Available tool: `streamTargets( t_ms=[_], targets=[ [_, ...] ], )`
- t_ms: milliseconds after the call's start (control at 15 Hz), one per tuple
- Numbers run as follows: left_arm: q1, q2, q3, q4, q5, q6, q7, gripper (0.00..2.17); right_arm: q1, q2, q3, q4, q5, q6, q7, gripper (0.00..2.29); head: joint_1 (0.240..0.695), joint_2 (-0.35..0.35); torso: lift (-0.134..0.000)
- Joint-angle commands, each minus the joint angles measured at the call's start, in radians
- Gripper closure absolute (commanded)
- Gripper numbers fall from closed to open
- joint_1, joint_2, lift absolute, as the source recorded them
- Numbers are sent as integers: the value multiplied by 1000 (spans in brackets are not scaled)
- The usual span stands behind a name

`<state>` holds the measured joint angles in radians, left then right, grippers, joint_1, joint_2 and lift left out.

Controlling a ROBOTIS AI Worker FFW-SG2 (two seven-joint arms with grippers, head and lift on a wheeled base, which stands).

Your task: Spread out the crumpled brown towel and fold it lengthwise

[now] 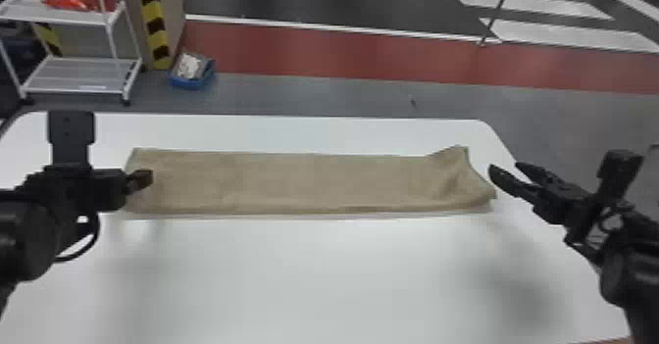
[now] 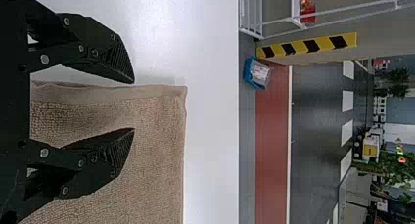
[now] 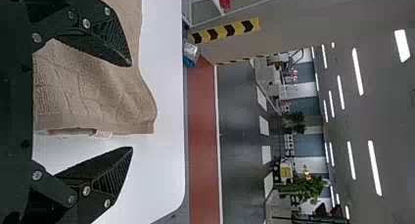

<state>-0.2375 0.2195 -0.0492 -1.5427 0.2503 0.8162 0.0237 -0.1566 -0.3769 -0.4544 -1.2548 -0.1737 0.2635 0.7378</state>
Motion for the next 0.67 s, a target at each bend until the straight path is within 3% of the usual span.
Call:
streamTargets(
  t_ms=[0, 400, 467, 600],
  targets=[
    [-5, 0, -6, 1, -6, 5, 1, 643, 2, 0, -9, 0, -6, 0, 0, 333, 695, -193, -124],
    [-5, 0, -6, 1, -9, 15, 21, 755, 5, 0, -9, -1, -13, -6, 0, 333, 695, -196, -124],
    [-3, 0, -6, 1, -9, 15, 22, 981, 5, 0, -9, 0, -15, -6, 0, 333, 695, -195, -124],
    [-3, 0, -6, 1, -14, 42, 24, 1089, 5, 0, -9, -1, -18, -6, 0, 333, 695, -194, -124]
  ],
)
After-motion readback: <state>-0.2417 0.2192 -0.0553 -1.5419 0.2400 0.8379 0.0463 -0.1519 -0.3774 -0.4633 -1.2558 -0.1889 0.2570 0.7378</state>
